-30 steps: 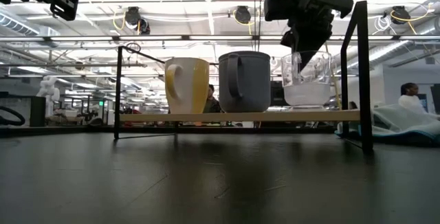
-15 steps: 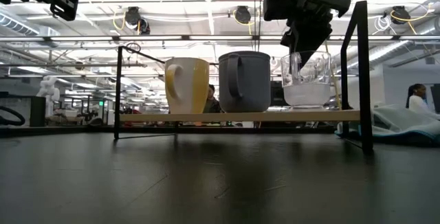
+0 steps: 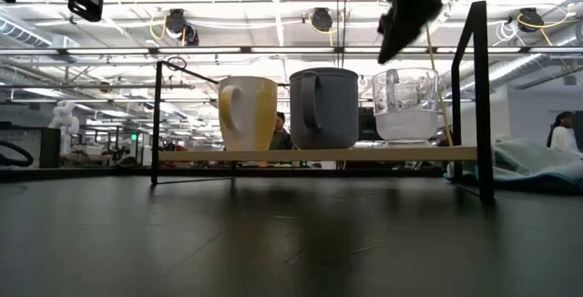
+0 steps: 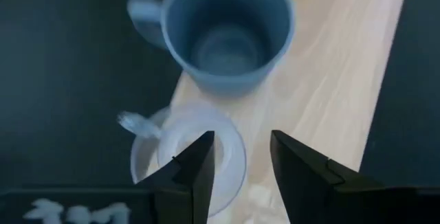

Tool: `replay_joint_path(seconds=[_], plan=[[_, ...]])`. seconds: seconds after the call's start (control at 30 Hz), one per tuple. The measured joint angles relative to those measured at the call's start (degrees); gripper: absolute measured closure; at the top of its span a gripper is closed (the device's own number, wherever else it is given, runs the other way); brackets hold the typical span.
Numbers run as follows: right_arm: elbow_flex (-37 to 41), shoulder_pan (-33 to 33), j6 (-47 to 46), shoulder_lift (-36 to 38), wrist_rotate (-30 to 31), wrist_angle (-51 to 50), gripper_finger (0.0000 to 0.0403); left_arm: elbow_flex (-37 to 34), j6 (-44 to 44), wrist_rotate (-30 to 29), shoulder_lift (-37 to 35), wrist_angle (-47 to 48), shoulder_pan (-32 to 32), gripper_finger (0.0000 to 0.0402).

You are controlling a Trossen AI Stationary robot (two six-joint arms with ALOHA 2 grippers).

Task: Stack small to large cups/mugs on shelf
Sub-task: Return to Home Position

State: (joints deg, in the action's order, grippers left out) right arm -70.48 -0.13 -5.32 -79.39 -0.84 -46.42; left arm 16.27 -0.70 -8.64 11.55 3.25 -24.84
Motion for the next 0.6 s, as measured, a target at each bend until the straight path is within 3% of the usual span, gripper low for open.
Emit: replay_joint_path(seconds=[0.1, 0.2, 0.3, 0.4, 0.6], plan=[[0.00, 1.08, 0.24, 3.29, -0.74, 2.28, 0.0275, 0.85, 0.50, -0.05, 0.01, 0.59, 0.00, 0.0381], [0.00, 3.12, 0.54, 7.35, -0.67, 2.92, 0.0292, 5.51, 0.53, 0.62, 0.06, 9.22, -0.05, 0.0394], [0.00, 6.28, 0.97, 11.95, 2.37, 2.88, 0.0331, 8.86, 1.72, -5.33, -0.22, 15.43, -0.23, 0.0398], [1.05, 10.00, 0.92, 16.52, 5.53, 3.19, 0.0385, 10.77, 5.31, -7.62, -0.43, 14.89, -0.82, 0.0399], [9.06, 15.97, -1.30, 26.30, 13.65, 5.73, 0.0398, 10.93, 9.01, -15.80, -1.21, 18.07, -1.03, 0.0400]])
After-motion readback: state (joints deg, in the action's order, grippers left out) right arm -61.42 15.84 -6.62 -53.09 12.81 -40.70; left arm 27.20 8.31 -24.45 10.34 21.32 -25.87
